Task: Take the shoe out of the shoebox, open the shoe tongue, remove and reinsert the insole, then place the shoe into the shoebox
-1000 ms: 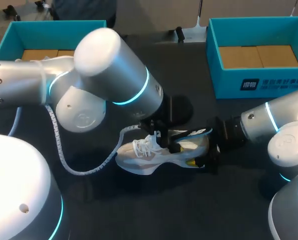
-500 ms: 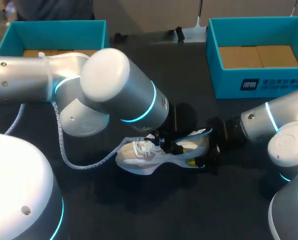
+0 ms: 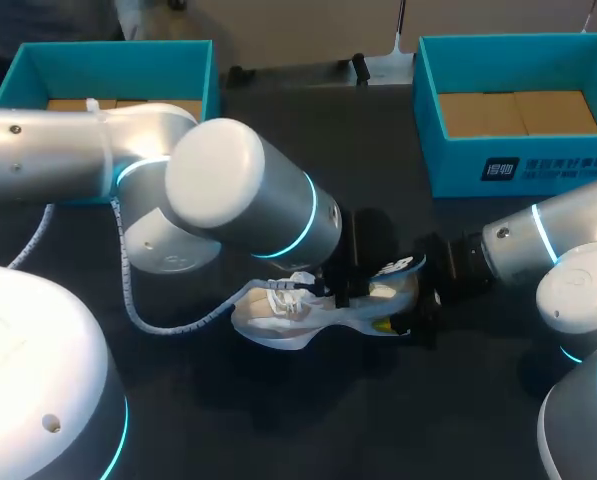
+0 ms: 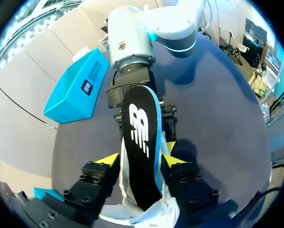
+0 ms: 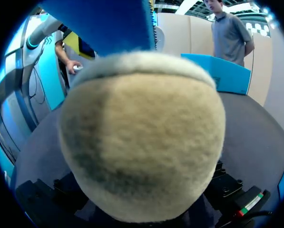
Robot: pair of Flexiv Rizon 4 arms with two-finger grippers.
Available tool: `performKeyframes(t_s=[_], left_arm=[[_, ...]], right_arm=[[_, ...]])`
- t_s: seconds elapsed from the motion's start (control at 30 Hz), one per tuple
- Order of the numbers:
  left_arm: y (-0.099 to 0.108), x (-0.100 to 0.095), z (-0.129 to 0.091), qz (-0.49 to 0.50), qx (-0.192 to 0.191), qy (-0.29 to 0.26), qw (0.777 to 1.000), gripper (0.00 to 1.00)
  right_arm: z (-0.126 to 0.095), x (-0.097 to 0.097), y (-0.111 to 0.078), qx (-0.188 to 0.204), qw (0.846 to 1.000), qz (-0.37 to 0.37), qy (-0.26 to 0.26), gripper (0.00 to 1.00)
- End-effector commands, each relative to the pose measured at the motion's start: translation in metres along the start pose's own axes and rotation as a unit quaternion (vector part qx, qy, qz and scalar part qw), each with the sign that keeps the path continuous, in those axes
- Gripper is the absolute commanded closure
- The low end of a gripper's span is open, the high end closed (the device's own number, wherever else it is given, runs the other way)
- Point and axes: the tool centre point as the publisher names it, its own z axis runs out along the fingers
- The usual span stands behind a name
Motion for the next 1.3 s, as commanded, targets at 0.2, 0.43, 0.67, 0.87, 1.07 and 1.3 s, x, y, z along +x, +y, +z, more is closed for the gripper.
performKeyframes(t_s=[0.2, 0.43, 0.67, 0.87, 1.07, 1.3], left_arm=[[0.003, 0.002, 0.010, -0.002, 0.000, 0.002, 1.000, 0.83], [-0.001, 0.003, -0.013, -0.002, 0.024, 0.012, 1.000, 1.00], [-0.013, -0.006, -0.039, -0.006, 0.059, 0.031, 0.998, 1.00], [-0.029, -0.016, -0.060, -0.025, 0.092, 0.041, 0.995, 1.00], [-0.047, -0.024, -0.085, -0.040, 0.147, 0.051, 0.987, 1.00], [-0.062, -0.034, -0.113, -0.064, 0.188, 0.062, 0.978, 1.00]], right_arm=[[0.003, -0.001, -0.001, 0.002, 1.000, 0.000, -0.001, 1.00], [0.003, -0.001, -0.001, 0.002, 1.000, 0.000, -0.001, 1.00], [0.003, -0.001, -0.001, 0.002, 1.000, 0.000, -0.001, 1.00], [0.003, -0.001, -0.001, 0.002, 1.000, 0.000, -0.001, 1.00], [0.003, -0.001, -0.001, 0.002, 1.000, 0.000, -0.001, 1.00], [0.003, -0.001, -0.001, 0.002, 1.000, 0.000, -0.001, 1.00]])
